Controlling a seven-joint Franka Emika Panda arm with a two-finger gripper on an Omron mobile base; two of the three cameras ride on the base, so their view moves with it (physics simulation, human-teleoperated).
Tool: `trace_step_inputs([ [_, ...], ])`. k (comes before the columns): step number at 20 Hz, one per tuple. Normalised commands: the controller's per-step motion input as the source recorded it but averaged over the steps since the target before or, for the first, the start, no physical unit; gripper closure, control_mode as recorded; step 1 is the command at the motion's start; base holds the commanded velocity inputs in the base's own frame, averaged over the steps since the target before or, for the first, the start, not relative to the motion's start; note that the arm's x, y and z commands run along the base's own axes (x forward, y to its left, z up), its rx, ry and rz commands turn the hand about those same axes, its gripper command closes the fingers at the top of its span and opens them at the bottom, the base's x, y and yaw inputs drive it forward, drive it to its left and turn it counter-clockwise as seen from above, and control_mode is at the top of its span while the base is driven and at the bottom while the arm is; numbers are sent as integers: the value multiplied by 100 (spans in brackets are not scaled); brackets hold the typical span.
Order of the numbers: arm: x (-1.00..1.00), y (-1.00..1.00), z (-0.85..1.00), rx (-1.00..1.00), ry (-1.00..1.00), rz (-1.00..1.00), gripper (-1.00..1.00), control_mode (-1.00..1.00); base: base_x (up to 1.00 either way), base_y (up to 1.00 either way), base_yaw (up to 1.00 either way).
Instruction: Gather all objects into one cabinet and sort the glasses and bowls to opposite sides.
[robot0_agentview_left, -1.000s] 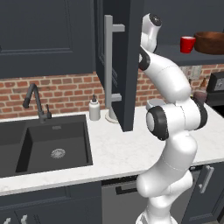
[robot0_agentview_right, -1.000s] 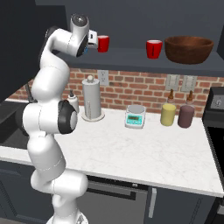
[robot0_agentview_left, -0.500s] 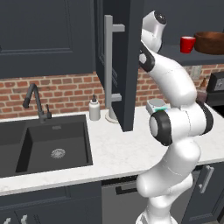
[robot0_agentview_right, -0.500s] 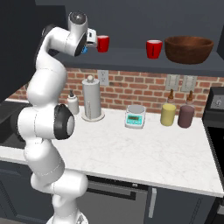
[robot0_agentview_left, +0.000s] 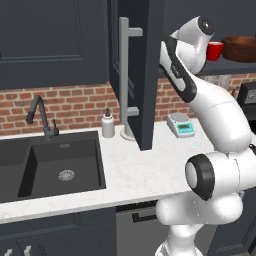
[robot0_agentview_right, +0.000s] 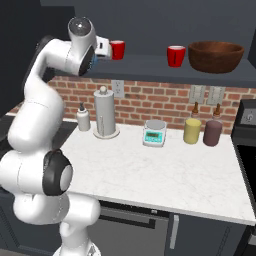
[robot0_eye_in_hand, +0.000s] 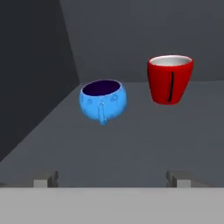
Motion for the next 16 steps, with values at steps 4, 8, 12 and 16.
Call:
trace_step_inputs([
  [4,-99,-38,0,0,-3,-14,-100,-100,0,0,0],
  [8,-91,-42,10,0,-1,-15,-100,-100,0,0,0],
  [12,-72,-43,32,0,0,-13,-100,-100,0,0,0],
  [16,-55,-57,39,0,0,-8,-100,-100,0,0,0],
])
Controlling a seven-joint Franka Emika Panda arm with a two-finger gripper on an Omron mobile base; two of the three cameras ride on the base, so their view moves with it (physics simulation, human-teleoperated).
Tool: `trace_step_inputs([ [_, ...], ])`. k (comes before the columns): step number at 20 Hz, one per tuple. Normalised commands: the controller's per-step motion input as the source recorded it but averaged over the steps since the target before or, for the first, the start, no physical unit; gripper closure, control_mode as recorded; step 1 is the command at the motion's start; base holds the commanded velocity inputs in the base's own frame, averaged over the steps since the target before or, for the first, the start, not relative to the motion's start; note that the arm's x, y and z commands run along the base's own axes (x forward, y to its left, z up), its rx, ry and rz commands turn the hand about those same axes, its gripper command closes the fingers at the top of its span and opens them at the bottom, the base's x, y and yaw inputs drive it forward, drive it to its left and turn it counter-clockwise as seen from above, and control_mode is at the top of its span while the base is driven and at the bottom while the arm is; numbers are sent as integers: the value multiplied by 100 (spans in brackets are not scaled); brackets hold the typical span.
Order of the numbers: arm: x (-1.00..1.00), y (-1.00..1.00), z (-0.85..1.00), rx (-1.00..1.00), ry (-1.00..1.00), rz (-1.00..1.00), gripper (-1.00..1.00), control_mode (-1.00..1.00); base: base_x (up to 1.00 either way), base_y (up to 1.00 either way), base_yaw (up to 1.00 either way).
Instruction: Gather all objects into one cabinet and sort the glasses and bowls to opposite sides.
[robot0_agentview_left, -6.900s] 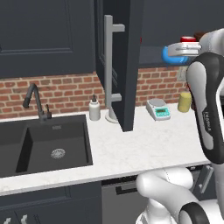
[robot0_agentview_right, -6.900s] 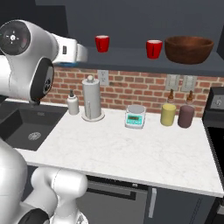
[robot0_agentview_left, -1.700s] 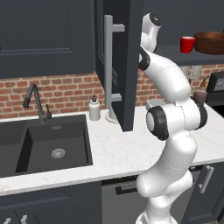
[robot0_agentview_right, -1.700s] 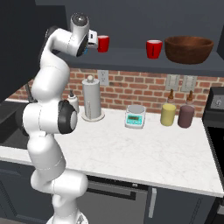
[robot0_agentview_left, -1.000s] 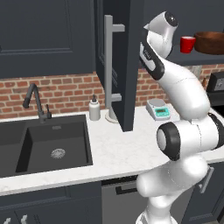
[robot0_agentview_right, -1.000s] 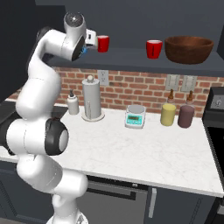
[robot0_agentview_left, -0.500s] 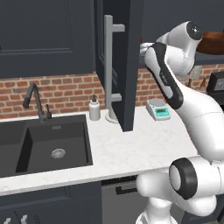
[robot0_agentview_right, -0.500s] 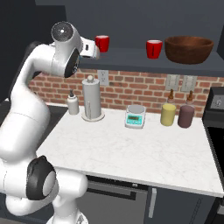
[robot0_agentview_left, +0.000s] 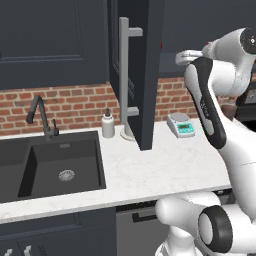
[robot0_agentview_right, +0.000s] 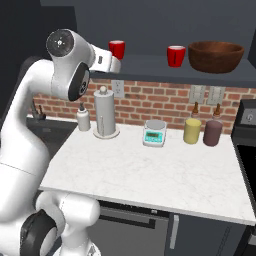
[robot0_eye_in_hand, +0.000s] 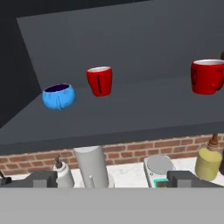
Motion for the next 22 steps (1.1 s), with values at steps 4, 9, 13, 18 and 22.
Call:
trace_step_inputs([
  [4,-36,-67,27,0,0,-4,-100,-100,0,0,0],
  [9,-10,-67,6,0,0,-1,-100,-100,0,0,0],
  [13,0,-58,0,0,0,0,-100,-100,0,0,0],
  [18,0,-51,0,0,0,0,-100,-100,0,0,0],
  [22,0,-37,0,0,0,0,-100,-100,0,0,0],
])
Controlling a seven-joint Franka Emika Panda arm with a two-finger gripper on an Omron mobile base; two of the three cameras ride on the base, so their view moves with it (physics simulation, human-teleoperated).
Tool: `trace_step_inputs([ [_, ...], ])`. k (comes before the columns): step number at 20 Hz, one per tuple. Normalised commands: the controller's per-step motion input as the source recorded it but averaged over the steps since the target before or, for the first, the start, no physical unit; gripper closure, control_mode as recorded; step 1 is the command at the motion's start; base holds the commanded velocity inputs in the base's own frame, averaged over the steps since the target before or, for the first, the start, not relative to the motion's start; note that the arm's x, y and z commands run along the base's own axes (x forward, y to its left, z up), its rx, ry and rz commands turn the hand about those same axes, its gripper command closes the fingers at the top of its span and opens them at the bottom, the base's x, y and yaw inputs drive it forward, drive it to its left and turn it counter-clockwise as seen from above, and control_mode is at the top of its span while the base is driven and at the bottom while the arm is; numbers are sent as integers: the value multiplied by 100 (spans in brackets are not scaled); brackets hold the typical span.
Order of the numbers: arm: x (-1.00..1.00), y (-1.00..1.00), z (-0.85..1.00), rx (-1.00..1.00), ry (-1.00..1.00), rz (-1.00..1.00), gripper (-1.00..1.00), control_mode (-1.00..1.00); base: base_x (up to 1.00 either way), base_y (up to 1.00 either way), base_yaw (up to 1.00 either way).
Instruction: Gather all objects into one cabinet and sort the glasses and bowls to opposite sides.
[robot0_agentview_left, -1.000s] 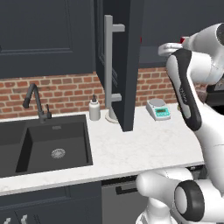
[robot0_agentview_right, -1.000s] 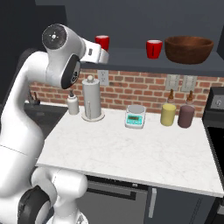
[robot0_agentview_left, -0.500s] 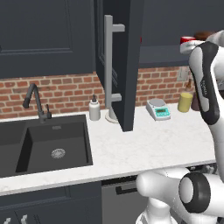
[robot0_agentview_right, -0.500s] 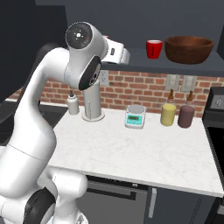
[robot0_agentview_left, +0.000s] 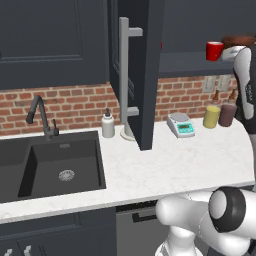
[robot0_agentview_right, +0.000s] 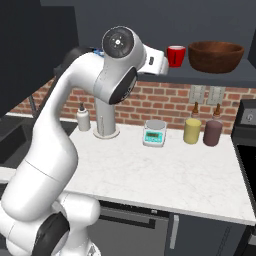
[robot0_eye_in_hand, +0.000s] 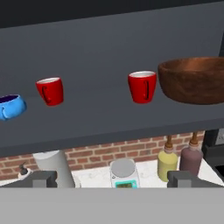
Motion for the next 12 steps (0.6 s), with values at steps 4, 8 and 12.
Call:
trace_step_inputs([
  [4,0,-25,0,0,0,0,-100,-100,0,0,0],
  [8,0,-15,-1,0,0,0,-100,-100,0,0,0],
  [12,0,-2,-6,0,0,0,-100,-100,0,0,0],
])
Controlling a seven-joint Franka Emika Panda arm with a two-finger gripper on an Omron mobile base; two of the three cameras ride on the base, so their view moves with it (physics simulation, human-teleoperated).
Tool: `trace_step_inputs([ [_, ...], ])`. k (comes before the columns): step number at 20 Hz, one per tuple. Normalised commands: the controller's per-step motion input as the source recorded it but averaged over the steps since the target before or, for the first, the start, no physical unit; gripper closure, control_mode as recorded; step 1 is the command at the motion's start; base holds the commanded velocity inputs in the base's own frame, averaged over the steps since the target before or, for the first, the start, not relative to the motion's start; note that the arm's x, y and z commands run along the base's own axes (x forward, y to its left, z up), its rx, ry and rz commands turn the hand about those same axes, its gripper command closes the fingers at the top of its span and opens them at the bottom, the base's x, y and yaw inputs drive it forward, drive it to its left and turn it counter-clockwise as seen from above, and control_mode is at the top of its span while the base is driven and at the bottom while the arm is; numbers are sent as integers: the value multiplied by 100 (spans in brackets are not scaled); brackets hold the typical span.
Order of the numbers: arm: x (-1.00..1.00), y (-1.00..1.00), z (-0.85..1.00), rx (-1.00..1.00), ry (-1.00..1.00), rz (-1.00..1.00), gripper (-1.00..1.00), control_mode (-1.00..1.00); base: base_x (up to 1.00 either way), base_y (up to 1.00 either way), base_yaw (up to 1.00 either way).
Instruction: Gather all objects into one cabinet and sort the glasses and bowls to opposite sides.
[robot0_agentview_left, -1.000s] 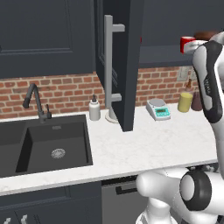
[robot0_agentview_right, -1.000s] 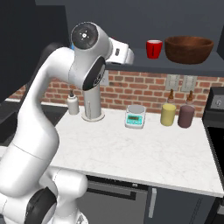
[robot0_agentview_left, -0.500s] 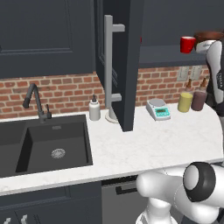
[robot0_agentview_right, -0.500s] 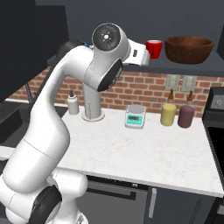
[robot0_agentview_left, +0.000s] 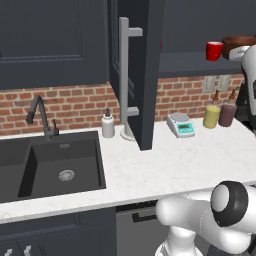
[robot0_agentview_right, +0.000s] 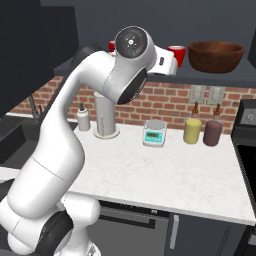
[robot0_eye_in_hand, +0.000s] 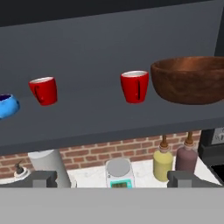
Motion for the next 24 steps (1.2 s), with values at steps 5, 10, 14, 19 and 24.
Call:
trace_step_inputs([
  [5,2,0,-14,0,0,0,-100,-100,0,0,0],
  [10,8,0,-15,0,0,0,-100,-100,0,0,0],
  [14,19,0,-7,0,0,0,-100,-100,0,0,0],
  [19,29,-4,0,0,0,0,-100,-100,0,0,0],
  [24,24,-11,0,0,0,0,-100,-100,0,0,0],
])
